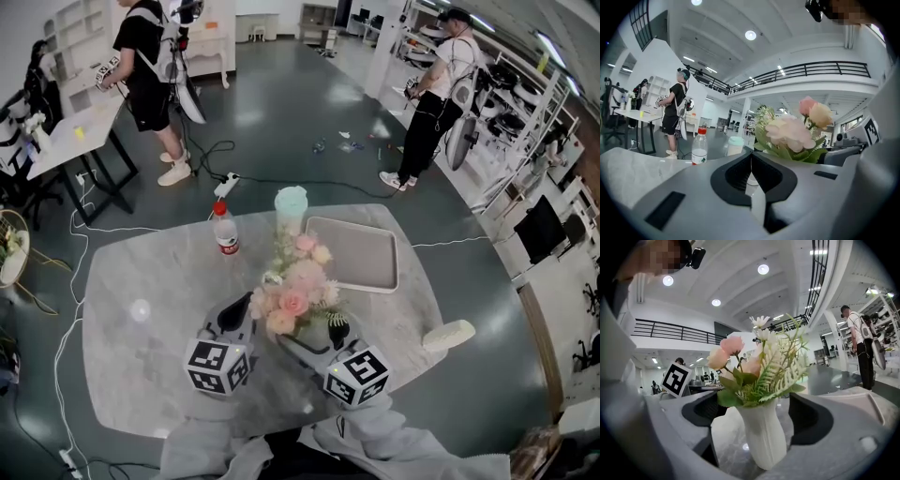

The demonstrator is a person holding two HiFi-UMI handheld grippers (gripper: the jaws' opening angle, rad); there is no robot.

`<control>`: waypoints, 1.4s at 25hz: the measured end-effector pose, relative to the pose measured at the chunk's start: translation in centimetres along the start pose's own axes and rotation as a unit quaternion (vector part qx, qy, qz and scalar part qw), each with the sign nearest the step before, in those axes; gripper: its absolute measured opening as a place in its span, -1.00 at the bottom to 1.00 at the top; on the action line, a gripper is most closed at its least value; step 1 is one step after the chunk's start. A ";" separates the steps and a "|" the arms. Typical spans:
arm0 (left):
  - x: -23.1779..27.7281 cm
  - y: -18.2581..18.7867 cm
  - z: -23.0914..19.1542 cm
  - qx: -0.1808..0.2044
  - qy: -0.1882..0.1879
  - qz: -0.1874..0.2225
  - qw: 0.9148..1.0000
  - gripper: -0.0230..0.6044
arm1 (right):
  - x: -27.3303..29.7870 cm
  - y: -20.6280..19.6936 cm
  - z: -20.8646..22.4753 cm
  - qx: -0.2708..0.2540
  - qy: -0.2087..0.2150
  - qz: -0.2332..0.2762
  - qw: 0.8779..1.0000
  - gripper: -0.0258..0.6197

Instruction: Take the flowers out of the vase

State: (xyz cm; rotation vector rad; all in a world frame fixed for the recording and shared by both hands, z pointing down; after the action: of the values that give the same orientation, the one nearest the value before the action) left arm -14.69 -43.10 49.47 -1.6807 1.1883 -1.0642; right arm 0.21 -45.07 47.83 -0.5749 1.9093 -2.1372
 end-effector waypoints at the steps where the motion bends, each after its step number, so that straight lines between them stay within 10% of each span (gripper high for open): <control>1: 0.2 0.2 0.0 -0.001 0.000 0.002 1.000 -0.92 | 0.2 0.2 0.1 -0.004 0.003 0.002 1.000 0.53; 16: 1.0 0.9 1.5 0.018 -0.038 0.005 0.999 -0.92 | 1.3 1.3 0.1 -0.059 0.007 0.018 0.998 0.50; 27: 0.9 0.9 1.7 0.018 -0.044 0.002 0.999 -0.92 | 0.9 1.4 0.3 -0.069 -0.027 0.015 0.997 -0.39; 35: 0.7 1.0 1.7 0.016 -0.042 0.006 0.999 -0.92 | 0.7 1.6 0.7 -0.059 -0.043 0.027 0.997 -0.68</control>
State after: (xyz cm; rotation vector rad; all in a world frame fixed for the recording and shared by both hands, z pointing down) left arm -13.23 -43.81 48.15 -1.6752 1.1203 -0.9916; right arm -0.29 -46.23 46.37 -0.6188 1.9907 -1.9448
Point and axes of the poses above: the fingertips, and each gripper's own axes: x forward along the fingers, z to its right, y out of its top, the point moved 5 cm from there along -x, backward along the fingers, and after that the axes turned 7 degrees about -x, right-handed, at the moved point
